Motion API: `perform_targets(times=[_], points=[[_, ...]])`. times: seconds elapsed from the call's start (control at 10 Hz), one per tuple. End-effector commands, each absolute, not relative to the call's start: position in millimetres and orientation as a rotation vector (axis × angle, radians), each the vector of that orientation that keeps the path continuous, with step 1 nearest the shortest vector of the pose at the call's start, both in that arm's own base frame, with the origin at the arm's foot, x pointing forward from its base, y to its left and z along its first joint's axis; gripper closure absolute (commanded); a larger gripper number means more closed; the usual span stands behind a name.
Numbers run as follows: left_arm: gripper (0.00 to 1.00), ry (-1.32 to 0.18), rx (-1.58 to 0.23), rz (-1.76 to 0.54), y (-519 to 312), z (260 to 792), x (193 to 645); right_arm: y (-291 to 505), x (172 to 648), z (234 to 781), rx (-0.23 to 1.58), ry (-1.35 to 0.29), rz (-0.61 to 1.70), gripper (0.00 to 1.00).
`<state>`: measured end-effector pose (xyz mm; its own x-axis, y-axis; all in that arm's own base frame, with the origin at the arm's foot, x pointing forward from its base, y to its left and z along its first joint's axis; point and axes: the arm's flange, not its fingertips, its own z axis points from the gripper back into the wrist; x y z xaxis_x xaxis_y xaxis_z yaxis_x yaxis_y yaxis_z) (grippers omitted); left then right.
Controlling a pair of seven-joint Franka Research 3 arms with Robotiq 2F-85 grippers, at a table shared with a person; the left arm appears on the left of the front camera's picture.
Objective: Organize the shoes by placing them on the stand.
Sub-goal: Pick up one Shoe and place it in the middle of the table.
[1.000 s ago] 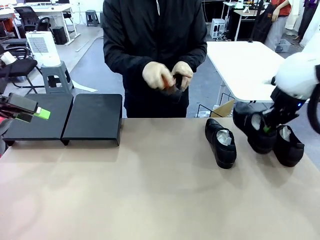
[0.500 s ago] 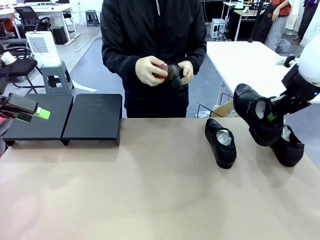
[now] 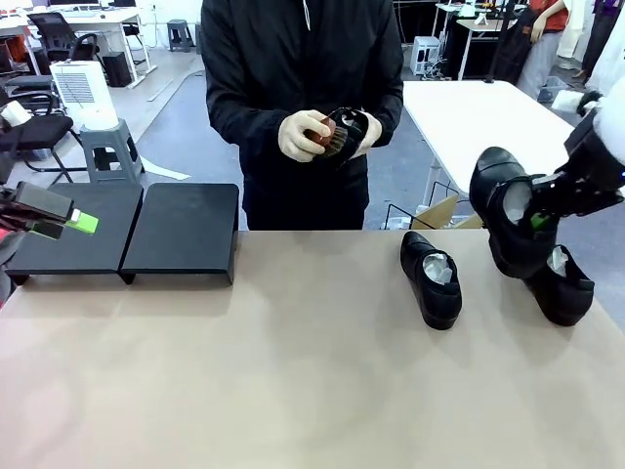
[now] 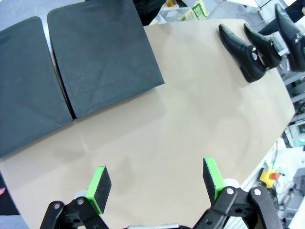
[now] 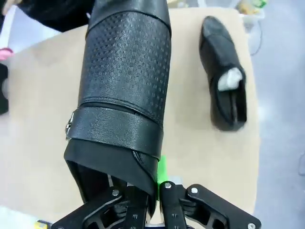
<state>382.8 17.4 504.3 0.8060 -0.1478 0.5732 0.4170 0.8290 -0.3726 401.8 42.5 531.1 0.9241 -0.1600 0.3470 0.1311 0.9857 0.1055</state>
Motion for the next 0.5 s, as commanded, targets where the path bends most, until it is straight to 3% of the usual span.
perform_targets(times=[0.0, 0.4], points=[[0.0, -0.569, -0.532, -0.33, 18, 504, 383, 78, 345, 536, 0.056, -0.328, -0.14, 1.0], [0.0, -0.569, -0.532, -0.33, 18, 504, 383, 194, 318, 500, 0.181, -0.269, 0.019, 1.0]])
